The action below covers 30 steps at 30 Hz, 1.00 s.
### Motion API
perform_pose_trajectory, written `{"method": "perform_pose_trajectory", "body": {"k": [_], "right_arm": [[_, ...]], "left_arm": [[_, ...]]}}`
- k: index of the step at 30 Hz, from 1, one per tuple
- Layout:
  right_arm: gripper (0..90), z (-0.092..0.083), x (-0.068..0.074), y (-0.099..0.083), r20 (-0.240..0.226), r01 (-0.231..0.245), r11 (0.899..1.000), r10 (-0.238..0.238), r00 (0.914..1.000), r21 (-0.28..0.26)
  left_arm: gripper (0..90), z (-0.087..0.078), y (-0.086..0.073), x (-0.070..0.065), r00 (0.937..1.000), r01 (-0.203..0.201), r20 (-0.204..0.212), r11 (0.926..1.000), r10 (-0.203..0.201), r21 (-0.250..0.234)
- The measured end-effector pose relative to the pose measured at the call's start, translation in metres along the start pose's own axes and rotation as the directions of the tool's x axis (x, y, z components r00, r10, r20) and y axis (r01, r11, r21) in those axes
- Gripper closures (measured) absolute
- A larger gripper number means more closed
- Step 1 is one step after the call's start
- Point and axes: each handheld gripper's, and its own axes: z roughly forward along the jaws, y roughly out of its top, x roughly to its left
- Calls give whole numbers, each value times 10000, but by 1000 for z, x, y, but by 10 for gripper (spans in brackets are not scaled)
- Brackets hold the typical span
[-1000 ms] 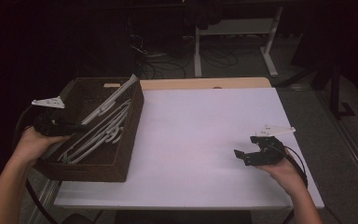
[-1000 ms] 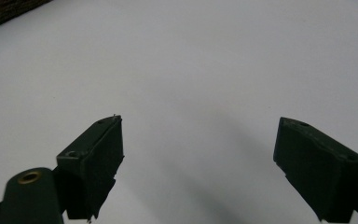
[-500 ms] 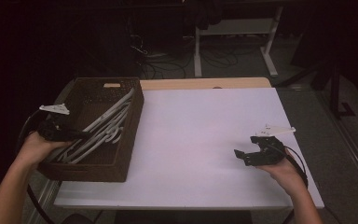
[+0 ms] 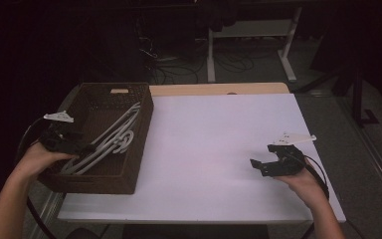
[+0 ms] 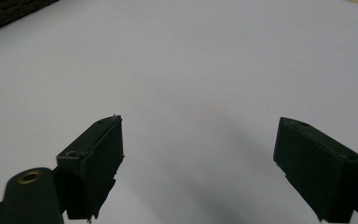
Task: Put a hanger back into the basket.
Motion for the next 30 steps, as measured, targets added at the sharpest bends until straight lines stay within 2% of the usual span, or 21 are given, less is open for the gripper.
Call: {"method": "perform_pose_trajectory", "body": {"k": [3, 7, 12, 17, 20, 25, 30], "right_arm": [[153, -1, 1, 1, -21, -4, 10000, 4, 10000, -47], [153, -4, 3, 5, -81, 53, 9999, -54, 10000, -140], [146, -8, 7, 12, -290, 115, 9994, -124, 9995, -331], [135, -14, 11, 19, -489, 186, 9984, -213, 9986, -540], [131, -19, 13, 25, -609, 205, 9972, -249, 9978, -720], [87, -28, 19, 36, -916, 400, 9949, -485, 9946, -924], [69, -34, 23, 46, -1116, 653, 9908, -787, 9906, -1189]], "left_arm": [[100, -6, 4, -5, 9997, -48, 216, 9985, 59, -541], [81, -13, 14, -19, 9981, -291, 513, 9924, 355, -1199], [54, -17, 30, -46, 9918, -673, 923, 9761, 880, -2068], [5, -14, 42, -73, 9837, -995, 1201, 9620, 1335, -2542], [2, -10, 46, -87, 9763, -1090, 1501, 9536, 1557, -2807], [0, 1, 47, -104, 9653, -1245, 1853, 9480, 1840, -2928], [0, 10, 44, -113, 9604, -1148, 2083, 9443, 1848, -3083]]}}
